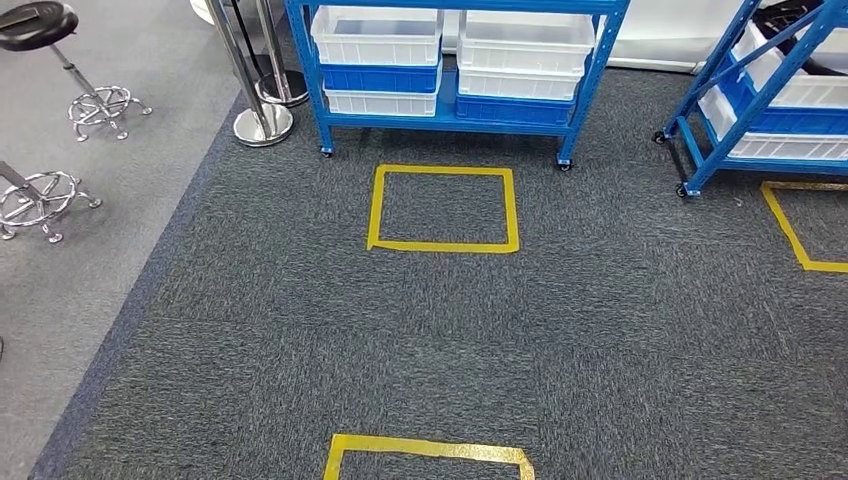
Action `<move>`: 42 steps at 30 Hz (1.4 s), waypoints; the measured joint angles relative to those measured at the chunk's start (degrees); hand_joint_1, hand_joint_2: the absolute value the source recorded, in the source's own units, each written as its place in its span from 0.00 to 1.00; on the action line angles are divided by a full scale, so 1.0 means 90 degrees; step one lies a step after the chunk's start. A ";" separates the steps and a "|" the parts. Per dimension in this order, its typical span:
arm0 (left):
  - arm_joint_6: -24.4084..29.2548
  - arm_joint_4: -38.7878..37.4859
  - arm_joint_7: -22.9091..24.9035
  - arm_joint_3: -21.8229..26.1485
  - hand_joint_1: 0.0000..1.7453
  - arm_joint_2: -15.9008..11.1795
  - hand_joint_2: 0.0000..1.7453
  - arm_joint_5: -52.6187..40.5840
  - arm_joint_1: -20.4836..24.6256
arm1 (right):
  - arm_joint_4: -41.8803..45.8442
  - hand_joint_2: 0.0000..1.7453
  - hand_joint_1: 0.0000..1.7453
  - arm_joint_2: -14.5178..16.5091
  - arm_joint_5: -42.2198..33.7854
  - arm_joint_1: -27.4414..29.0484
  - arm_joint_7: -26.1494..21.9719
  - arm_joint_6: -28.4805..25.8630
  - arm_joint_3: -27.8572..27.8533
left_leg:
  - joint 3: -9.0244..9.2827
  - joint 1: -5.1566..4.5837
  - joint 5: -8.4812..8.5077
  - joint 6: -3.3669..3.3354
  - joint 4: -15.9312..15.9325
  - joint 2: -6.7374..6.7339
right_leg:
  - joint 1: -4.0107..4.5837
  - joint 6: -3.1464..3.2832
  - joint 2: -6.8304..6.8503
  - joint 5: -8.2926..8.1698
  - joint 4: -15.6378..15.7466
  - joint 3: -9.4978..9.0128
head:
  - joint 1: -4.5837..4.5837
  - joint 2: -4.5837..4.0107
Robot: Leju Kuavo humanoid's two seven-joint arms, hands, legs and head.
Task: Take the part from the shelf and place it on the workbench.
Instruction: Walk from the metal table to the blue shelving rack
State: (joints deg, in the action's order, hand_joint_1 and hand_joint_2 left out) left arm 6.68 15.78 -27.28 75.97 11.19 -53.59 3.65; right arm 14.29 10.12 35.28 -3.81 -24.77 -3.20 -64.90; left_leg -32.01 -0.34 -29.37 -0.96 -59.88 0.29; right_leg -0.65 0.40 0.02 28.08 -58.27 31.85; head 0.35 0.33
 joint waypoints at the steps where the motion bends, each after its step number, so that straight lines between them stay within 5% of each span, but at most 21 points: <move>1: -0.0005 0.0000 0.0000 0.0000 0.00 -0.0001 0.00 0.0000 0.0000 | 0.0000 0.00 0.00 0.0000 0.0000 0.0001 0.0001 0.0002 -0.0002 | -0.0119 0.0012 -0.0169 0.0032 -0.0266 -0.0001 | -0.0015 0.0021 0.0009 -0.0014 0.0023 -0.0009 | 0.0002 0.0000; 3: -0.0009 0.0000 0.0005 0.0000 0.00 -0.0001 0.00 -0.0010 -0.0003 | 0.0000 0.00 0.00 0.0000 0.0004 0.0001 0.0002 -0.0002 -0.0005 | -0.0484 0.0052 -0.0561 0.0087 -0.1064 -0.0002 | -0.0014 0.0039 0.0018 -0.0014 0.0024 -0.0005 | 0.0002 0.0000; 5: -0.0005 0.0000 0.0017 0.0000 0.00 0.0000 0.00 -0.0031 -0.0011 | 0.0000 0.00 0.00 0.0000 0.0018 0.0000 0.0004 -0.0011 -0.0007 | -0.0706 0.0091 -0.0658 0.0122 -0.1523 -0.0004 | -0.0013 0.0044 0.0021 -0.0007 0.0013 -0.0005 | 0.0002 0.0000; 6: -0.0004 0.0000 0.0022 0.0000 0.00 0.0001 0.00 -0.0041 -0.0012 | 0.0000 0.00 0.00 0.0000 0.0026 0.0000 0.0006 -0.0015 -0.0007 | -0.0648 0.0111 -0.0518 0.0133 -0.1394 -0.0005 | -0.0017 0.0036 0.0018 0.0002 0.0001 -0.0008 | 0.0002 0.0000; 9: -0.0002 0.0000 0.0031 -0.0001 0.00 -0.0002 0.00 -0.0067 -0.0002 | 0.0000 0.00 0.00 0.0000 0.0052 -0.0001 0.0020 -0.0016 -0.0007 | -0.0106 0.0143 0.0037 0.0141 -0.0250 -0.0007 | -0.0030 -0.0044 0.0007 0.0057 -0.0053 -0.0018 | 0.0002 0.0000; 14: -0.0008 -0.0002 0.0067 -0.0005 0.00 -0.0005 0.00 -0.0118 -0.0009 | 0.0000 0.00 0.00 0.0000 0.0089 -0.0010 0.0042 -0.0034 -0.0007 | 0.0044 0.0091 0.0112 -0.0055 0.0127 0.0004 | -0.0033 -0.0219 0.0000 0.0097 -0.0097 0.0014 | 0.0000 0.0000; 16: 0.0004 -0.0002 0.0075 -0.0005 0.00 -0.0007 0.00 -0.0120 -0.0010 | 0.0000 0.00 0.00 0.0000 0.0092 -0.0010 0.0047 -0.0036 -0.0007 | 0.0063 0.0085 0.0140 -0.0146 0.0166 -0.0002 | -0.0048 -0.0249 -0.0001 0.0333 -0.0476 0.0182 | -0.0001 0.0000; 19: 0.0029 -0.0002 0.0100 -0.0005 0.00 -0.0007 0.00 -0.0122 -0.0006 | -0.0002 0.00 0.00 0.0000 0.0093 -0.0007 0.0066 -0.0032 -0.0007 | 0.0072 0.0029 0.0130 -0.0219 0.0167 -0.0009 | -0.0028 -0.0232 -0.0001 0.0805 -0.1582 0.0751 | -0.0001 0.0000; 20: 0.0038 -0.0002 0.0110 -0.0005 0.00 -0.0007 0.00 -0.0121 -0.0007 | -0.0002 0.25 0.00 0.0000 0.0091 -0.0004 0.0072 -0.0021 -0.0008 | 0.0082 0.0005 0.0121 -0.0233 0.0166 -0.0007 | -0.0015 -0.0212 -0.0002 0.0794 -0.1743 0.0852 | -0.0001 0.0000; 22: 0.0112 -0.0002 0.0132 -0.0005 0.00 -0.0003 0.00 -0.0121 -0.0010 | -0.0002 0.75 0.00 -0.0003 0.0067 0.0000 0.0095 0.0026 -0.0015 | 0.0125 -0.0034 0.0098 -0.0256 0.0165 0.0003 | 0.0035 -0.0131 -0.0003 0.0436 -0.1394 0.0722 | -0.0002 0.0000; 23: 0.0174 -0.0002 0.0148 -0.0005 0.00 0.0002 0.25 -0.0122 -0.0009 | -0.0002 1.00 0.00 -0.0008 0.0044 -0.0001 0.0115 0.0053 -0.0026 | 0.0148 -0.0043 0.0083 -0.0259 0.0167 0.0006 | 0.0078 -0.0068 -0.0003 0.0204 -0.0983 0.0540 | -0.0002 0.0000; 26: 0.0276 -0.0002 0.0205 -0.0004 0.00 0.0024 1.00 -0.0118 0.0011 | -0.0002 1.00 0.00 -0.0030 -0.0004 -0.0021 0.0182 0.0085 -0.0087 | 0.0172 -0.0072 0.0043 -0.0216 0.0162 0.0007 | 0.0173 0.0058 -0.0001 -0.0056 -0.0178 0.0171 | 0.0000 0.0000; 29: 0.0198 -0.0002 0.0278 -0.0002 0.00 0.0026 1.00 -0.0092 0.0036 | -0.0004 1.00 0.00 -0.0033 -0.0004 -0.0025 0.0240 0.0127 -0.0120 | 0.0205 -0.0075 0.0033 -0.0146 0.0198 0.0004 | 0.0161 0.0086 -0.0002 -0.0067 -0.0036 0.0092 | 0.0000 0.0000; 33: 0.0082 -0.0005 0.0649 0.0039 0.00 0.0019 1.00 0.0026 0.0060 | -0.0012 1.00 0.00 -0.0044 0.0090 -0.0029 0.0482 -0.0043 -0.0129 | 0.0295 -0.0080 0.0058 -0.0197 0.0331 0.0010 | 0.0153 0.0033 -0.0013 -0.0073 0.0052 -0.0003 | -0.0002 0.0000; 42: -0.0136 -0.0005 0.0461 0.0085 0.00 0.0016 1.00 -0.0010 0.0054 | -0.0015 1.00 0.00 -0.0041 0.0117 -0.0029 0.0449 -0.0059 -0.0137 | 0.0299 -0.0063 0.0055 -0.0164 0.0328 0.0009 | 0.0160 0.0066 -0.0015 -0.0049 0.0016 0.0009 | 0.0001 0.0000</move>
State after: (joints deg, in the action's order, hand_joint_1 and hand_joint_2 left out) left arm 5.46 15.74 -23.13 76.74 11.33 -53.69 4.14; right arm 14.16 9.75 36.33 -4.08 -20.73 -3.73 -66.13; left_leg -29.32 -0.90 -28.88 -2.44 -56.93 0.37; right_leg 0.79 0.99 -0.11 27.64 -58.13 31.94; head 0.36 0.33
